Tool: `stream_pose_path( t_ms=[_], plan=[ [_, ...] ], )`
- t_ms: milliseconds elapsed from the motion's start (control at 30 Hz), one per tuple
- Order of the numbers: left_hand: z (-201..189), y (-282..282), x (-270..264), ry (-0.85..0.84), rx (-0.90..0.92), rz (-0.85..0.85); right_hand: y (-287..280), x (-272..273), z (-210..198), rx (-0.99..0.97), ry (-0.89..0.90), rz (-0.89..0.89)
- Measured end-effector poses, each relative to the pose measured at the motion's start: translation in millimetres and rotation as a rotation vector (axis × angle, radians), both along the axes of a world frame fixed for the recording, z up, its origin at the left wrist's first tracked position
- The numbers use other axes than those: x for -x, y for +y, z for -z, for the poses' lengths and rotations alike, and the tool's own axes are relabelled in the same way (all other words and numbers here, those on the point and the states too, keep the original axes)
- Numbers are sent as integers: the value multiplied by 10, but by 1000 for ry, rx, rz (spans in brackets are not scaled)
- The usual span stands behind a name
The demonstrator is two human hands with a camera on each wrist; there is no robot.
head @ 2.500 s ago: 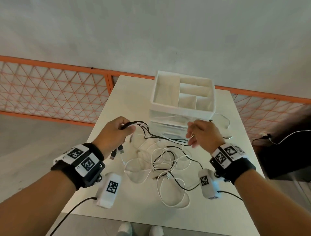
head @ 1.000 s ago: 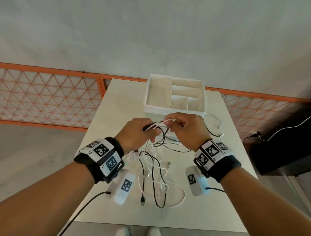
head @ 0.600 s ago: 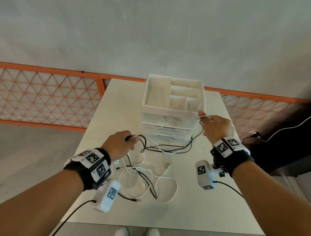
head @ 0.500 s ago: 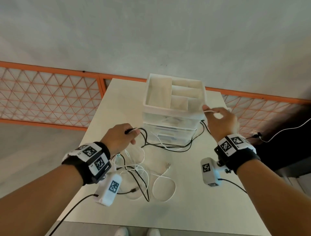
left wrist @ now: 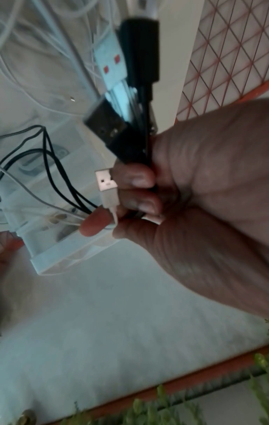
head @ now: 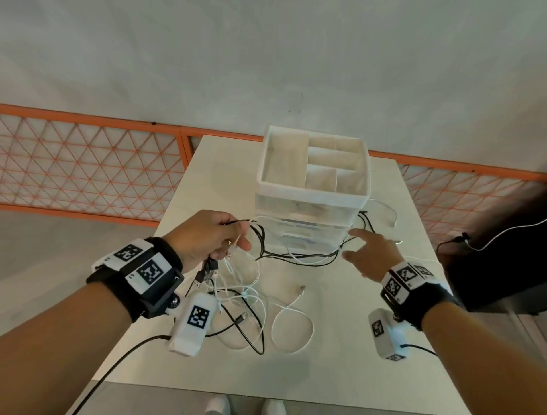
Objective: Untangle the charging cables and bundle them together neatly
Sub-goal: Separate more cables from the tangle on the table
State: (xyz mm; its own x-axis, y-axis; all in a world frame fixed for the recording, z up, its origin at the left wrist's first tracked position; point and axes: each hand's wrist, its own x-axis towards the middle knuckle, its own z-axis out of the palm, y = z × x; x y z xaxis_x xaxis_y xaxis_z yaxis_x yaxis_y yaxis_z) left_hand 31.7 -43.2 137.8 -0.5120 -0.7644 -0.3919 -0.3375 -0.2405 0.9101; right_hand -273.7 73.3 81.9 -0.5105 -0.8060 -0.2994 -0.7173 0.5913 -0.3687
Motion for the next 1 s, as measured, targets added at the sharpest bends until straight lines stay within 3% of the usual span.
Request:
stream_pose_path(
  t_ms=[133, 233, 367, 500, 567, 667, 733, 867, 1000],
  plan=[
    [10, 64, 39, -22, -5, 96, -102, -519, -346, 368, -168, -186],
    [-11, 104, 84, -4, 6, 134, -192, -906, -463, 467, -214, -352],
    [-5, 118, -1, 8, -4, 96, -315, -950, -471, 534, -309, -236],
    [18, 98, -124, 42, -37, 44, -329, -1008, -554, 443, -385, -401],
    [1, 111, -117, 71, -40, 65, -342, -1103, -479, 376, -326, -474],
    [-9, 130, -124, 71, -43, 74, -402, -1115, -443, 474, -277, -378],
    [13, 101, -173, 6, -13, 27, -400, -1064, -494, 490, -279, -385],
    [22, 96, -103, -140, 162, 40, -427, -1203, -499, 426, -178, -608],
    [29, 217, 128, -81, 166, 52, -457, -1341, -386, 475, -232, -520]
  ],
)
